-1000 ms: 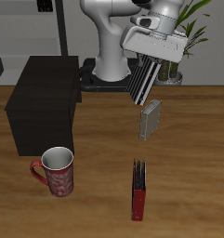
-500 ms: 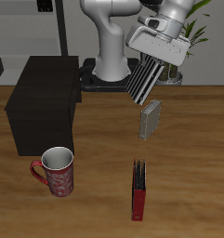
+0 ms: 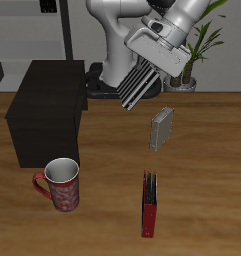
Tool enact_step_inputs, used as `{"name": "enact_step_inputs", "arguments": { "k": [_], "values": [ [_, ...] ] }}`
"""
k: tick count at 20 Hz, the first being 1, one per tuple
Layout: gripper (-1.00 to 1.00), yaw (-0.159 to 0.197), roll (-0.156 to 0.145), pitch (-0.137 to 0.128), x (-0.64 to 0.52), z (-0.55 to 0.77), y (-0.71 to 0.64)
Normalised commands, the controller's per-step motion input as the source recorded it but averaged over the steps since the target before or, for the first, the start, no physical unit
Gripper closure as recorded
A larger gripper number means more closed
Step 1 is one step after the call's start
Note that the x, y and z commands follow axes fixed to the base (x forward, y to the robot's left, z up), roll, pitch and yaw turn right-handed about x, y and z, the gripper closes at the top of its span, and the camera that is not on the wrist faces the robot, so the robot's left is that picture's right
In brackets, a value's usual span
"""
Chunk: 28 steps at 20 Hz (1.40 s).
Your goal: Place the striped book in the top region of the shelf
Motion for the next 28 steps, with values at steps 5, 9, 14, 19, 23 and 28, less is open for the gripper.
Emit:
{"name": "enact_step_inputs", "arguments": {
  "k": [5, 9, 14, 19, 23, 28],
  "values": [
    [1.0, -0.026, -0.115, 0.044, -0.04, -0.19, -0.08],
    [1.0, -0.006, -0.105, -0.006, -0.04, -0.07, 0.07],
    [1.0, 0.022, -0.071, 0.012, 0.0, -0.14, 0.15],
    [1.0, 0.008, -0.061, -0.003, -0.01, -0.1, 0.03],
    [1.0, -0.005, -0.082, -0.014, 0.0, -0.03, -0.03],
    [1.0, -0.022, -0.065, -0.01, 0.01, 0.02, -0.14]
  ]
}}
